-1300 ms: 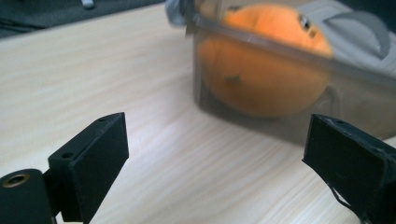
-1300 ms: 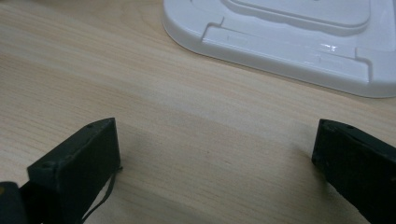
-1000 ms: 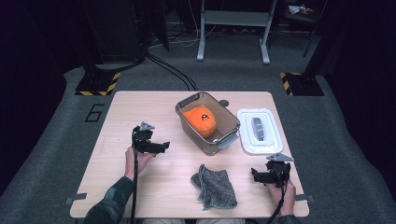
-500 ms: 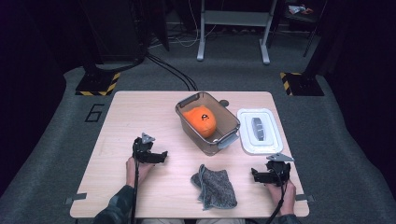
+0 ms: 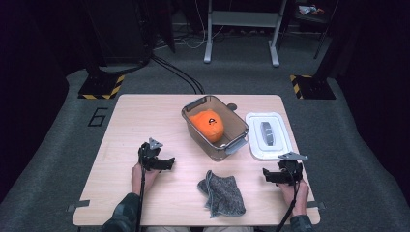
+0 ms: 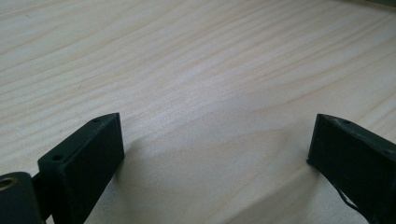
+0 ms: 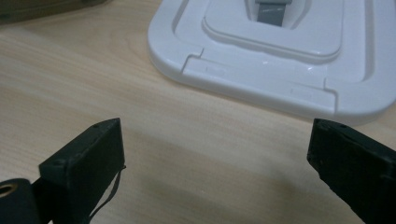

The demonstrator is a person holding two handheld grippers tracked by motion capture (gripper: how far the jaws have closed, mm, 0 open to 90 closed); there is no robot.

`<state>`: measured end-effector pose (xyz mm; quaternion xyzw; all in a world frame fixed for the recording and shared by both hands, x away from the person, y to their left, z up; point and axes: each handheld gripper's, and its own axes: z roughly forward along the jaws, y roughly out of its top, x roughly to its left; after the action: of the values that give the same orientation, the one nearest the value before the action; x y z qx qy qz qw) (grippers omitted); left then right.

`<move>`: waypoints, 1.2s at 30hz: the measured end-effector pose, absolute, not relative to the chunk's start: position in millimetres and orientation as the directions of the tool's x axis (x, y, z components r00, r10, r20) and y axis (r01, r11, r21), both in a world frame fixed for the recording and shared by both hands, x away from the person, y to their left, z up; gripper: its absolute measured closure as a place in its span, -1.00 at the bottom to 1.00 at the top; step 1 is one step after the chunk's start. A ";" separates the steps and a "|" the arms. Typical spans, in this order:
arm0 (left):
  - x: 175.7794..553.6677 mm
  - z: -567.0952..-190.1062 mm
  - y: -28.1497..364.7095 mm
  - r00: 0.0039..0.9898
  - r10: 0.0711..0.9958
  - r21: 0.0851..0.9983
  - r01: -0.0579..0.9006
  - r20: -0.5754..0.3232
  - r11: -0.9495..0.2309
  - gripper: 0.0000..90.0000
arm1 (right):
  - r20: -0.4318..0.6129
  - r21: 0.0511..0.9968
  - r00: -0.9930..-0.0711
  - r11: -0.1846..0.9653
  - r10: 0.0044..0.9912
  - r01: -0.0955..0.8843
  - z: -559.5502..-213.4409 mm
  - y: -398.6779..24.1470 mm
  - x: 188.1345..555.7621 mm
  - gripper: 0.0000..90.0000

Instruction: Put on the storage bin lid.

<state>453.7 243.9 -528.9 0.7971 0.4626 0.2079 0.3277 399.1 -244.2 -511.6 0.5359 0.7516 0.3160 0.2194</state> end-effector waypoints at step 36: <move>451.3 -528.6 241.9 0.487 0.871 0.725 0.580 0.056 -0.371 -0.90 | 0.019 0.693 -0.274 0.185 0.961 0.697 -477.0 -239.0 525.0 -0.40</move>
<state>451.3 241.9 -528.6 0.7976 0.4549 0.2223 0.3279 525.0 -239.0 -477.0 0.5615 0.7382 0.3038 0.2181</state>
